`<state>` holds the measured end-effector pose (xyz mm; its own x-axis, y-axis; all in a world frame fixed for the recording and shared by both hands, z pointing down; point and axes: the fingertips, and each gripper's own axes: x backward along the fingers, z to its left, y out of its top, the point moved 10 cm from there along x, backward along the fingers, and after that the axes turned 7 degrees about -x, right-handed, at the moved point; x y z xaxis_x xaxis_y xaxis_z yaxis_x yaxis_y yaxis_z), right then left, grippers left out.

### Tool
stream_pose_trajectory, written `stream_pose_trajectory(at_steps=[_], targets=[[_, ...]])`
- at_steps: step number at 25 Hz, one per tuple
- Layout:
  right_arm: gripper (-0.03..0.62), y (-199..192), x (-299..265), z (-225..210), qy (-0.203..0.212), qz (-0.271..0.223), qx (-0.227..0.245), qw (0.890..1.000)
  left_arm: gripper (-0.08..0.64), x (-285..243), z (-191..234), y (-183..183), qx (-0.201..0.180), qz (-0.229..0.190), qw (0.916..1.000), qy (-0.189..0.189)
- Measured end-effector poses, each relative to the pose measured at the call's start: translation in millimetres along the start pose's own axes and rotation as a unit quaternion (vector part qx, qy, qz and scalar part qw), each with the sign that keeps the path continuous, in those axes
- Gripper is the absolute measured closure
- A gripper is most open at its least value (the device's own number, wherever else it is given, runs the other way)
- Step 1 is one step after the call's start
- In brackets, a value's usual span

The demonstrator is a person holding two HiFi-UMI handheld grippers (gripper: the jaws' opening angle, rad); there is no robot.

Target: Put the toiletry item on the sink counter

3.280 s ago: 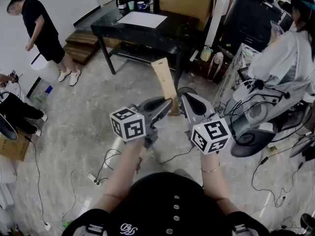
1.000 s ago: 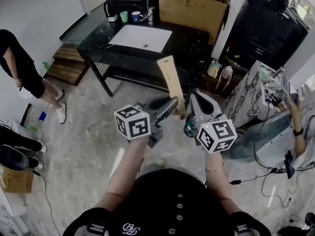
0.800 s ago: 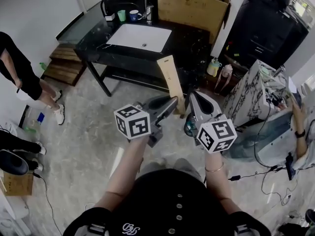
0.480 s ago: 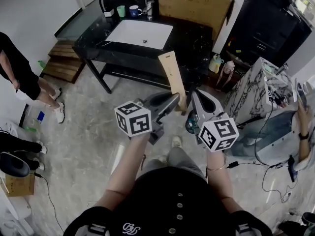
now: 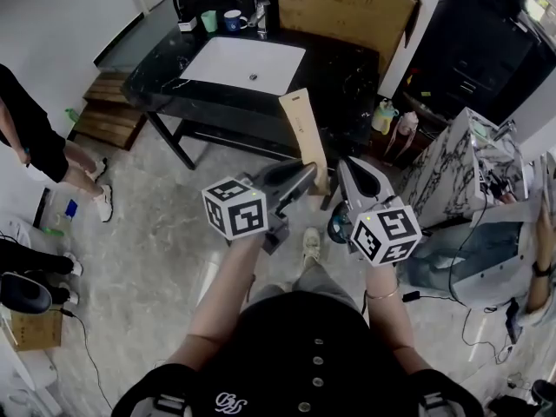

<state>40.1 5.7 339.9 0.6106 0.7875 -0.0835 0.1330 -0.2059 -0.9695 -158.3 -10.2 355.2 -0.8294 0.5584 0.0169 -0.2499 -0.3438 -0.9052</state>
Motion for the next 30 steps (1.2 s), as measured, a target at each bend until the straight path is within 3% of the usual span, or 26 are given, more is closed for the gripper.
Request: stream_pose_trajectory(at_steps=[16, 30], targets=[[0.588, 46, -122, -113, 0.012, -0.002, -0.004, 1.0, 0.518, -105, 112, 59, -0.003, 0.005, 0.9998, 0.018], [0.588, 69, -172, -199, 0.018, -0.002, -0.004, 1.0, 0.518, -193, 160, 81, -0.006, 0.011, 0.9998, 0.018]])
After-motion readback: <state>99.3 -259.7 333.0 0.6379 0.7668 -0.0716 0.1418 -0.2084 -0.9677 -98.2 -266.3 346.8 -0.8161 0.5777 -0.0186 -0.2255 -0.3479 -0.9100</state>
